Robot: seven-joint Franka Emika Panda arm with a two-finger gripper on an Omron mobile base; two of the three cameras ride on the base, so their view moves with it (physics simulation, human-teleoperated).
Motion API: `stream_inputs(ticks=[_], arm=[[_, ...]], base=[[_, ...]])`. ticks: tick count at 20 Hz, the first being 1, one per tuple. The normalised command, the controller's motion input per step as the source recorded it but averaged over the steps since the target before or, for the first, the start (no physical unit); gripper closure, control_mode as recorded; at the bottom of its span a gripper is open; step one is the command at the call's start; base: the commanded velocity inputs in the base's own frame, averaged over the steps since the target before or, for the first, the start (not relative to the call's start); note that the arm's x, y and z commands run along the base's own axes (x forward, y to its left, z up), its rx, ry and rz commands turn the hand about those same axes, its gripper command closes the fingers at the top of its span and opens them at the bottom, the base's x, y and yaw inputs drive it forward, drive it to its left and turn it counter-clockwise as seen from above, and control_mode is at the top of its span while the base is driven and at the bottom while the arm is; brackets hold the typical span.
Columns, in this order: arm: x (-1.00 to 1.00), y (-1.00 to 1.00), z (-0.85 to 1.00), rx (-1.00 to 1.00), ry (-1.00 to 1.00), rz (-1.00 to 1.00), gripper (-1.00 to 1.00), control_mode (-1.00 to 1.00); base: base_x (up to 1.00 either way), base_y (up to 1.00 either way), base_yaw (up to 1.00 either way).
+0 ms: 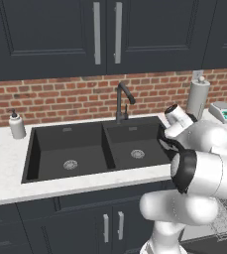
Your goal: Pick up the cup and bowl from the counter, place them in the dishwasher, and close the dishwasher door.
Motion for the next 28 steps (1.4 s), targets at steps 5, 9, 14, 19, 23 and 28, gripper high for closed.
stream_inputs(ticks=[5, 9, 14, 19, 23, 28], arm=[[0.25, -0.99, -0.26, 0.22, 0.01, -0.09, -1.00, -1.00], [0.45, -0.88, 0.12, 0.21, 0.02, 0.00, -1.00, -1.00], [0.20, -0.65, 0.29, 0.12, -0.03, 0.01, -1.00, -1.00], [0.21, -0.55, 0.30, 0.00, 0.14, 0.00, -1.00, -1.00], [0.13, -0.60, -0.02, -0.01, 0.28, 0.04, -1.00, -1.00], [0.16, -0.44, -0.10, -0.07, 0.26, 0.08, -1.00, -1.00]], base=[[0.00, 0.00, 0.00], [0.00, 0.00, 0.00], [0.00, 0.00, 0.00], [0.00, 0.00, 0.00], [0.00, 0.00, 0.00], [0.00, 0.00, 0.00]])
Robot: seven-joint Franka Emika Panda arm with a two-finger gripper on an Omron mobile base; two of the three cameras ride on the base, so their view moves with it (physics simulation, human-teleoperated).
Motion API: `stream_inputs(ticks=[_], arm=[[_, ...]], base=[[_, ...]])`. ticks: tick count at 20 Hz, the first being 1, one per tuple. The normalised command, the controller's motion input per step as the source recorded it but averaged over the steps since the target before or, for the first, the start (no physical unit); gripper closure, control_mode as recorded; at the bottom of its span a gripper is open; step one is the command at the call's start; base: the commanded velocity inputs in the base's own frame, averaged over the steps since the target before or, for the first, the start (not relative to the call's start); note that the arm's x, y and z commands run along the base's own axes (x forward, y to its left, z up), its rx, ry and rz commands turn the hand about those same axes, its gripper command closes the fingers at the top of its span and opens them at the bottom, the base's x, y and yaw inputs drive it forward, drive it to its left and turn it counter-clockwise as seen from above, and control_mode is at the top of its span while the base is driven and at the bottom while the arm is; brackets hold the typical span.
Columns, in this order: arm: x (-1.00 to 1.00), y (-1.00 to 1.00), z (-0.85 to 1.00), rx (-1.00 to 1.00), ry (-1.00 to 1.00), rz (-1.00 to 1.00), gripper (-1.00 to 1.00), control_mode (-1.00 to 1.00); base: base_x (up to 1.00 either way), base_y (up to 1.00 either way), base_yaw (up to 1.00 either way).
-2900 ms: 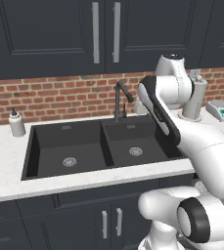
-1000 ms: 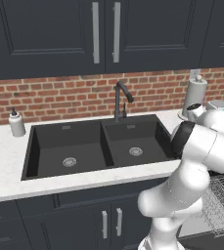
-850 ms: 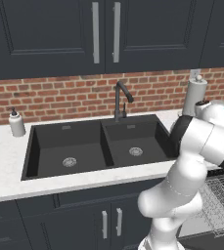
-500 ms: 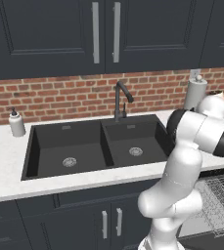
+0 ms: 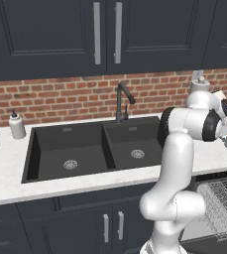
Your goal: Pick up the cup and bowl from the counter, place them in the dishwasher, and close the dishwasher door.
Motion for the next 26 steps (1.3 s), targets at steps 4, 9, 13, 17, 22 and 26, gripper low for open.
stream_inputs(ticks=[4, 9, 13, 17, 22, 26], arm=[[0.22, -0.32, -0.12, 0.00, 0.17, 0.14, -1.00, -1.00], [0.14, -0.02, -0.28, 0.04, 0.08, 0.22, -1.00, -1.00], [0.07, 0.01, -0.25, 0.11, 0.00, 0.36, -1.00, -1.00], [0.09, -0.04, -0.13, 0.16, 0.00, 0.36, -1.00, -1.00], [0.12, -0.03, -0.23, 0.10, 0.01, 0.29, -1.00, -1.00], [0.18, -0.03, -0.13, 0.05, 0.02, 0.23, -1.00, -1.00]], base=[[0.00, 0.00, 0.00], [0.00, 0.00, 0.00], [0.00, 0.00, 0.00], [0.00, 0.00, 0.00], [0.00, 0.00, 0.00], [0.00, 0.00, 0.00]])
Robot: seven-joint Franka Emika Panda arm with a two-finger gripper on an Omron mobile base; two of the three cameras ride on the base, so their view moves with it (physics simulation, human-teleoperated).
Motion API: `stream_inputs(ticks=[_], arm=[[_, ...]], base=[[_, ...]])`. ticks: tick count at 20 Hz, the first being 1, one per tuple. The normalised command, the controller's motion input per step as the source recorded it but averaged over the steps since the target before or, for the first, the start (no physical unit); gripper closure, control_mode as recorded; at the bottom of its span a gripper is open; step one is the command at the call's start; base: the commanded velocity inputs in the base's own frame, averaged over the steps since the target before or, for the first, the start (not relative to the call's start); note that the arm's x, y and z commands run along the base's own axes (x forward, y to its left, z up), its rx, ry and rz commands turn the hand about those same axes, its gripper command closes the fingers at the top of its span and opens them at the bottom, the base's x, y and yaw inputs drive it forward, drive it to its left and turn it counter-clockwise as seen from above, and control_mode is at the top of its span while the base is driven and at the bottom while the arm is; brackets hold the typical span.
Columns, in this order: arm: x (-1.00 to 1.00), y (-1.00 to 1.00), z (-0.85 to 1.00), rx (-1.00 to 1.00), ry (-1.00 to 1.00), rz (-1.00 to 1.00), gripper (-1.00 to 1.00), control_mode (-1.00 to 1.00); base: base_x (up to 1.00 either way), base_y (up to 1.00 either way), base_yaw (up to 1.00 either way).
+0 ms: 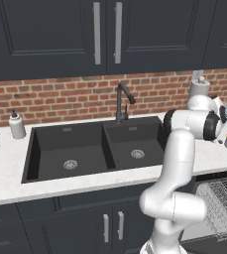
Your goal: Pick up the cup and bowl from the counter, place them in the dishwasher, and close the dishwasher door.
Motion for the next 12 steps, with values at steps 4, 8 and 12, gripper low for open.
stream_inputs(ticks=[4, 8, 12], arm=[[0.16, 0.00, -0.05, 0.01, 0.02, 0.22, -1.00, -1.00], [0.08, -0.04, -0.02, 0.05, 0.00, 0.19, -1.00, -1.00], [0.00, -0.16, -0.01, 0.09, 0.00, 0.14, -1.00, -1.00]], base=[[0.00, 0.00, 0.00], [0.00, 0.00, 0.00], [0.00, 0.00, 0.00]])
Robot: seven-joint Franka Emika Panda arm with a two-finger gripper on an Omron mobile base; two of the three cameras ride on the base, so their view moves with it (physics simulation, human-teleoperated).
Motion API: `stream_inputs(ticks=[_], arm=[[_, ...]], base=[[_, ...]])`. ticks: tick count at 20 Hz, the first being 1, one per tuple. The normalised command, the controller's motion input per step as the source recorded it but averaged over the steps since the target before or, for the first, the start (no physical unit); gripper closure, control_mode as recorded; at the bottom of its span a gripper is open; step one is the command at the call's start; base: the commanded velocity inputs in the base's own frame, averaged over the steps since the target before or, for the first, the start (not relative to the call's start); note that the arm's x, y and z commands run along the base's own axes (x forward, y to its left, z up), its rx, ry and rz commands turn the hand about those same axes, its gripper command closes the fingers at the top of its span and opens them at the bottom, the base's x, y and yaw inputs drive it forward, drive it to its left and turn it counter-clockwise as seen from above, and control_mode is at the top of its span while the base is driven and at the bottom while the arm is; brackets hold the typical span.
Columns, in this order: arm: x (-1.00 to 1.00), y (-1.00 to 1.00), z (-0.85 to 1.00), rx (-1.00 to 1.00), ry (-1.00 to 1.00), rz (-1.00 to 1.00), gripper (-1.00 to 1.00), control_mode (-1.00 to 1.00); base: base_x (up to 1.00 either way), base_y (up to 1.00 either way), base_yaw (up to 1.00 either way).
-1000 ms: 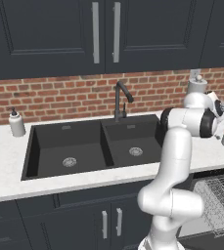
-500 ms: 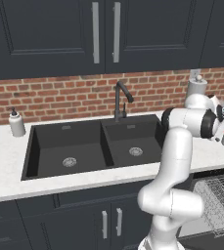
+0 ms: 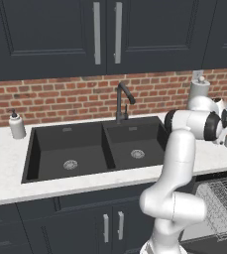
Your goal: Pick up the cup and bowl from the counter, place them in the dishwasher, and close the dishwasher door.
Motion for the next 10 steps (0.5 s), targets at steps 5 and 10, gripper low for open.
stream_inputs(ticks=[5, 10], arm=[[-0.05, -0.16, -0.06, 0.11, -0.03, 0.05, -1.00, -1.00], [-0.07, -0.18, -0.05, 0.11, -0.05, 0.00, -1.00, -1.00]], base=[[0.00, 0.00, 0.00], [0.00, 0.00, 0.00]])
